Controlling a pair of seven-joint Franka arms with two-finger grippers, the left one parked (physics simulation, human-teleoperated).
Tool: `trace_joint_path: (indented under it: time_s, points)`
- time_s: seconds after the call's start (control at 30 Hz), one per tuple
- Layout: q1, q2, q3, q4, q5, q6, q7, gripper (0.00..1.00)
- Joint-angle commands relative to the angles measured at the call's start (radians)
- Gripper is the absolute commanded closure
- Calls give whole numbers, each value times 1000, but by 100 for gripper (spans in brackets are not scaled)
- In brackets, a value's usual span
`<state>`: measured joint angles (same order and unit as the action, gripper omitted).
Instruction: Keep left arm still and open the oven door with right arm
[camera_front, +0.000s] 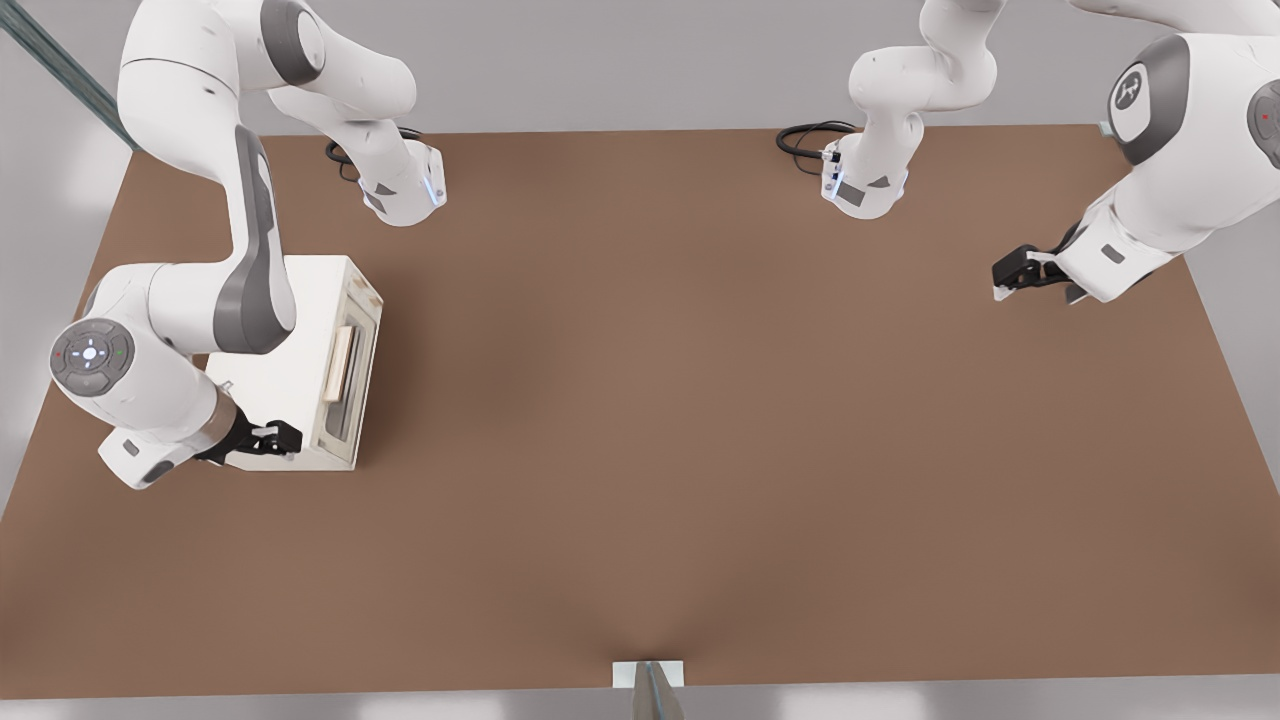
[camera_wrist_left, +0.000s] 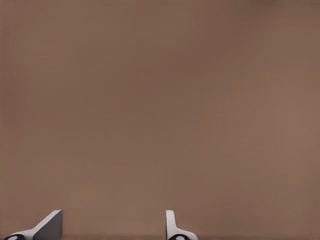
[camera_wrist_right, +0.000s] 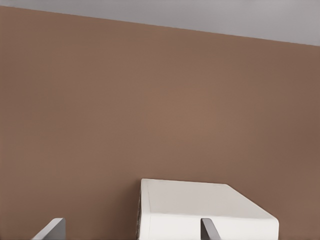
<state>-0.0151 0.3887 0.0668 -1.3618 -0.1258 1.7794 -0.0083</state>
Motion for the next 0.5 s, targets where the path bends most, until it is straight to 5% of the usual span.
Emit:
trace_joint_path:
  time_s: [0.0,0.07,0.1,0.2,0.23,0.27,0.33,0.47]
  points:
    - [1,2,-1,0,-5,-26,-12,0]
    - [13,22,-16,-11,-107,-83,28,0]
    - [96,29,-13,-51,-297,-158,155,0]
    - [237,-85,-8,-333,-485,-201,447,0]
    - [273,-178,-7,-497,-512,-144,577,8]
    - [290,-240,-5,-626,-546,-83,683,42]
    - [303,-281,-4,-747,-598,-11,812,79]
    - [392,-281,-1,-770,-588,-75,984,79]
